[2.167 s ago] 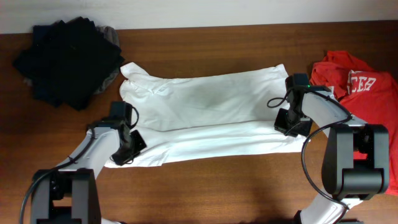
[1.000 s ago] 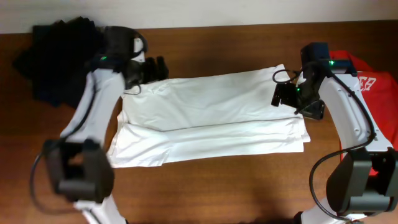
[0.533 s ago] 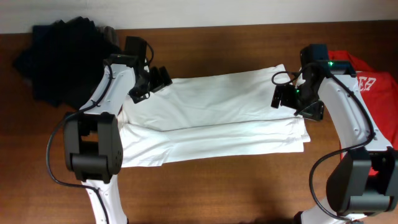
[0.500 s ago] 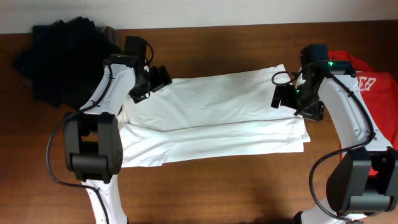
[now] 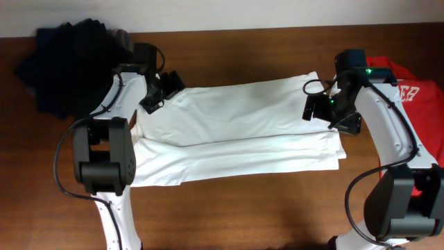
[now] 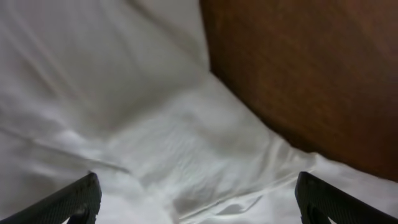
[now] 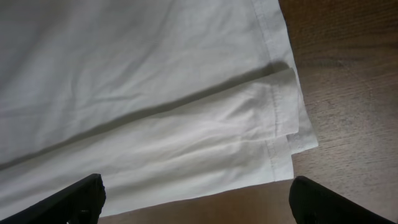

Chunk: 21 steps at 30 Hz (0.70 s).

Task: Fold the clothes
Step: 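Grasp the shirt's top left and top right corners with both grippers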

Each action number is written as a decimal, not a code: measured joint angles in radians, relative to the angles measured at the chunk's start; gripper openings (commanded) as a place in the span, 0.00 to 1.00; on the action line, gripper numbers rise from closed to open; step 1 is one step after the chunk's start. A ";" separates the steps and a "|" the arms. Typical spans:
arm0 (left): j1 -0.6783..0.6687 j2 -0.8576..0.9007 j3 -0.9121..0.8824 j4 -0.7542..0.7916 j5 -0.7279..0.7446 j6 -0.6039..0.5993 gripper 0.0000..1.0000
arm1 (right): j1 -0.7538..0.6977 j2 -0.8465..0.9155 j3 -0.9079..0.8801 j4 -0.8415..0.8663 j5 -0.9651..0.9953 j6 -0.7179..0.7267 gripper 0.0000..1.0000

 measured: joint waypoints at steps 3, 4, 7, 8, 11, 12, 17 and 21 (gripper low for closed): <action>-0.001 0.000 0.000 0.014 0.004 0.000 0.93 | 0.000 0.000 0.000 0.000 0.000 -0.003 0.98; -0.002 0.000 0.000 0.016 0.005 0.000 0.79 | 0.000 0.000 0.000 0.000 0.000 -0.003 0.98; -0.003 0.000 0.000 0.016 0.008 -0.009 0.58 | 0.000 0.000 0.000 0.000 0.000 -0.003 0.98; -0.003 0.000 0.000 0.017 0.009 -0.009 0.55 | 0.000 0.000 0.000 0.000 0.000 -0.003 0.98; -0.003 0.003 0.000 0.016 0.011 -0.010 0.54 | 0.000 0.000 0.000 0.000 0.000 -0.003 0.98; -0.005 0.005 0.000 0.017 0.011 -0.010 0.53 | 0.000 0.000 0.000 0.001 0.000 -0.004 0.98; -0.006 0.008 0.000 0.016 0.021 -0.010 0.39 | 0.000 0.000 0.000 0.005 0.000 -0.003 0.98; -0.007 0.008 0.000 0.014 0.029 -0.012 0.28 | 0.000 0.000 0.000 0.007 0.000 -0.004 0.98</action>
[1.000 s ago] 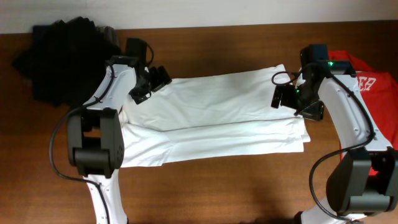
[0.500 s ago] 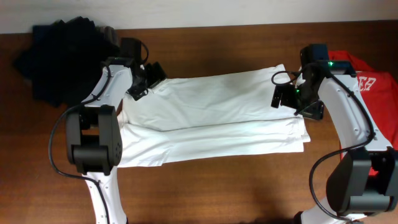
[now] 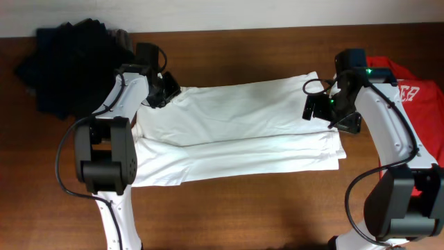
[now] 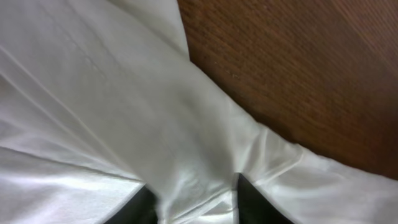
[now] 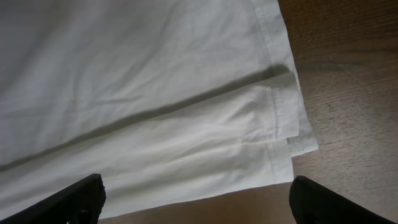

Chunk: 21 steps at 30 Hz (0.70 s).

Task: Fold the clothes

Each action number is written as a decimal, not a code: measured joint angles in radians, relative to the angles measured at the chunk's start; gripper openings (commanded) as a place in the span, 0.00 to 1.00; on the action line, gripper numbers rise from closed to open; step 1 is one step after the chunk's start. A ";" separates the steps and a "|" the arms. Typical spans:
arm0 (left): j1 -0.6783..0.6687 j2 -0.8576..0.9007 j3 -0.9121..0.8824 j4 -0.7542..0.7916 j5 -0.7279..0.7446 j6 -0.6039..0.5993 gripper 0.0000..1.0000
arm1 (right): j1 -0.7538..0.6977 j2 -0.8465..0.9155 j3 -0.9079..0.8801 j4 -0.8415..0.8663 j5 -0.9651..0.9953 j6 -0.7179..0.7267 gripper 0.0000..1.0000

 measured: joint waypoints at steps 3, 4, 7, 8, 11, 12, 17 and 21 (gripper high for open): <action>0.000 0.000 0.000 -0.004 0.000 0.002 0.21 | 0.000 0.000 0.000 0.009 0.000 0.000 0.99; 0.000 0.000 0.000 -0.006 0.001 0.002 0.17 | 0.000 0.000 0.000 0.016 0.000 0.000 0.98; 0.000 0.000 0.000 -0.011 0.001 -0.002 0.05 | 0.000 0.000 0.000 0.040 -0.011 0.000 0.98; 0.000 0.000 0.000 -0.012 0.000 0.001 0.03 | 0.000 0.000 0.000 0.044 -0.018 0.000 0.98; 0.000 0.000 0.000 -0.013 -0.003 0.001 0.01 | 0.000 0.000 0.004 0.061 -0.034 0.000 0.98; 0.000 0.000 0.000 -0.014 -0.005 0.001 0.01 | 0.000 0.000 0.008 0.076 -0.037 0.001 0.98; 0.000 0.000 0.000 -0.019 -0.014 0.001 0.01 | -0.001 0.000 0.041 0.279 -0.104 -0.044 0.98; 0.000 0.000 0.000 -0.021 -0.020 0.001 0.01 | -0.001 0.001 0.049 0.475 -0.135 -0.082 0.98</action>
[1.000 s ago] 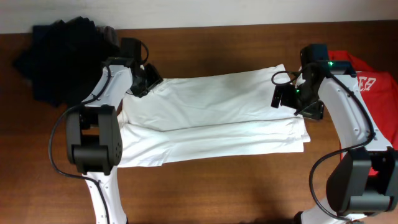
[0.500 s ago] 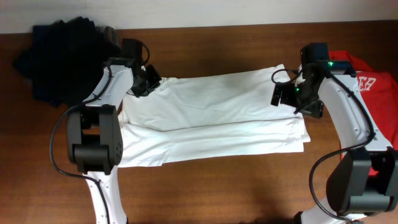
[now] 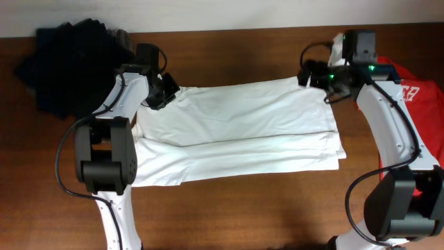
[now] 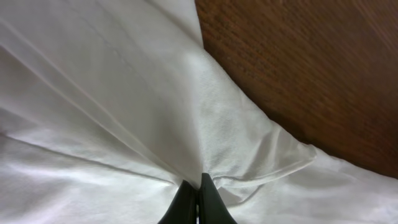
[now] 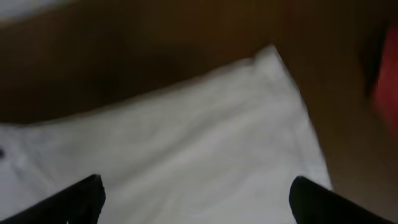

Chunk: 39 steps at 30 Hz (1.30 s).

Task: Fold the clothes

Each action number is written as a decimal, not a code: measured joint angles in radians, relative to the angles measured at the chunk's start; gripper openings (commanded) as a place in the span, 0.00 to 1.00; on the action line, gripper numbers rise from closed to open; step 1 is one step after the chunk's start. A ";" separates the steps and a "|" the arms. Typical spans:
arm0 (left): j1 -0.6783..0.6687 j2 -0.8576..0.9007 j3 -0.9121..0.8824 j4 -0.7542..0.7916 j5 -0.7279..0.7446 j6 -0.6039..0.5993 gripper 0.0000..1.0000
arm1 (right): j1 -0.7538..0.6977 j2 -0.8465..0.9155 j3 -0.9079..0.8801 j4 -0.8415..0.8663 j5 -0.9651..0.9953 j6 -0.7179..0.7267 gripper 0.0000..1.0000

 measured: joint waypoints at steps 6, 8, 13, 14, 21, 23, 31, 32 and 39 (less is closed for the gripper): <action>0.000 0.000 0.000 -0.010 -0.003 0.000 0.01 | 0.000 0.087 0.014 0.185 0.068 -0.031 0.98; 0.000 0.000 0.000 -0.020 -0.003 0.000 0.01 | 0.000 0.158 0.028 0.190 0.117 -0.061 0.98; 0.000 0.000 0.000 -0.029 -0.003 0.000 0.01 | 0.000 0.369 0.146 0.126 0.191 -0.147 0.98; 0.000 0.000 0.000 -0.029 -0.003 0.000 0.01 | 0.000 0.405 0.172 0.112 0.200 -0.160 0.98; 0.000 0.000 0.000 -0.029 -0.003 0.000 0.01 | 0.000 0.510 0.262 0.109 0.236 -0.191 0.98; 0.000 0.000 0.000 -0.030 -0.003 0.000 0.01 | 0.000 0.520 0.262 0.109 0.243 -0.193 0.98; 0.000 0.000 0.000 -0.029 -0.003 0.000 0.01 | 0.000 0.566 0.264 0.114 0.250 -0.203 0.72; 0.000 0.000 0.000 -0.029 -0.003 0.000 0.01 | 0.000 0.566 0.266 0.116 0.252 -0.203 0.72; 0.000 0.000 0.000 -0.029 -0.003 0.000 0.01 | 0.001 0.574 0.270 0.125 0.250 -0.206 0.15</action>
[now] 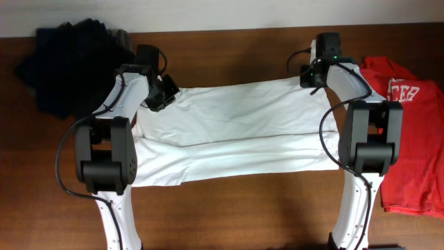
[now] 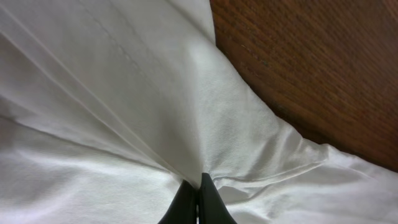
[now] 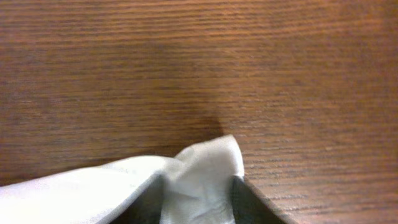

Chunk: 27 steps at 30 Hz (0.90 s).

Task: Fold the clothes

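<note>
A white garment [image 1: 236, 132] lies spread across the wooden table [image 1: 229, 215], folded lengthwise. My left gripper [image 1: 161, 94] is at its far left corner, shut on a pinch of the white cloth [image 2: 186, 124], with the cloth drawn into creases at the closed tips [image 2: 199, 186]. My right gripper [image 1: 310, 76] is at the far right corner. In the right wrist view its fingers [image 3: 155, 193] stand a little apart on either side of the bunched corner [image 3: 208, 165], partly closed around it.
A pile of dark clothes [image 1: 66, 59] sits at the far left of the table. A red shirt with a print [image 1: 409, 132] lies at the right edge. Bare wood shows beyond the white garment's far edge [image 3: 199, 62].
My right gripper was wide open above the garment's far right corner; now it is down at that corner with fingers narrowed around it. The left gripper stays shut on its corner.
Both grippers were open, the left over the far left corner, the right over the right hem. Then the left fingers were narrowed on the cloth, then shut. The right arm went from the hem to the far right corner and now brackets it.
</note>
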Each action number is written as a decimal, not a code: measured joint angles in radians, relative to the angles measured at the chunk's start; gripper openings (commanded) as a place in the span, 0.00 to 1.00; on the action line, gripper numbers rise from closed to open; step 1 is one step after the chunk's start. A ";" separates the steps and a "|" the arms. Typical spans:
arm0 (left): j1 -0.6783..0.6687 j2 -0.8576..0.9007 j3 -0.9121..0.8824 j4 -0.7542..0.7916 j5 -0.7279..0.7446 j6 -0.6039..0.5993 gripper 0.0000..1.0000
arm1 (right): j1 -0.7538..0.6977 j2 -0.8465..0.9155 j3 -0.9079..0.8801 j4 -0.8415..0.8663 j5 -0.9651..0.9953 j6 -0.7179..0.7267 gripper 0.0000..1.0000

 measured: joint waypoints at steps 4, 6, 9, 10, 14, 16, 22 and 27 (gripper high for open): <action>0.000 0.000 0.000 0.000 0.000 0.000 0.01 | 0.000 0.001 0.001 -0.002 0.005 0.001 0.07; 0.000 0.000 0.000 0.000 0.000 0.000 0.00 | 0.000 0.001 0.001 -0.003 0.005 0.001 0.04; 0.000 0.000 0.000 0.001 0.001 0.010 0.00 | 0.000 0.001 0.005 -0.010 0.010 0.009 0.04; 0.000 0.000 0.000 0.002 0.001 0.022 0.00 | 0.000 0.001 0.005 -0.014 0.019 0.023 0.04; 0.000 -0.003 0.000 -0.004 0.001 0.069 0.01 | -0.007 0.001 0.008 -0.029 0.031 0.047 0.04; -0.001 -0.021 0.000 -0.024 0.001 0.096 0.00 | -0.018 0.001 0.012 -0.046 0.034 0.063 0.04; -0.005 -0.105 0.002 -0.115 0.005 0.126 0.01 | -0.069 0.001 0.027 -0.101 0.034 0.099 0.04; -0.006 -0.110 0.006 -0.134 0.013 0.132 0.00 | -0.078 0.001 0.036 -0.127 0.034 0.103 0.04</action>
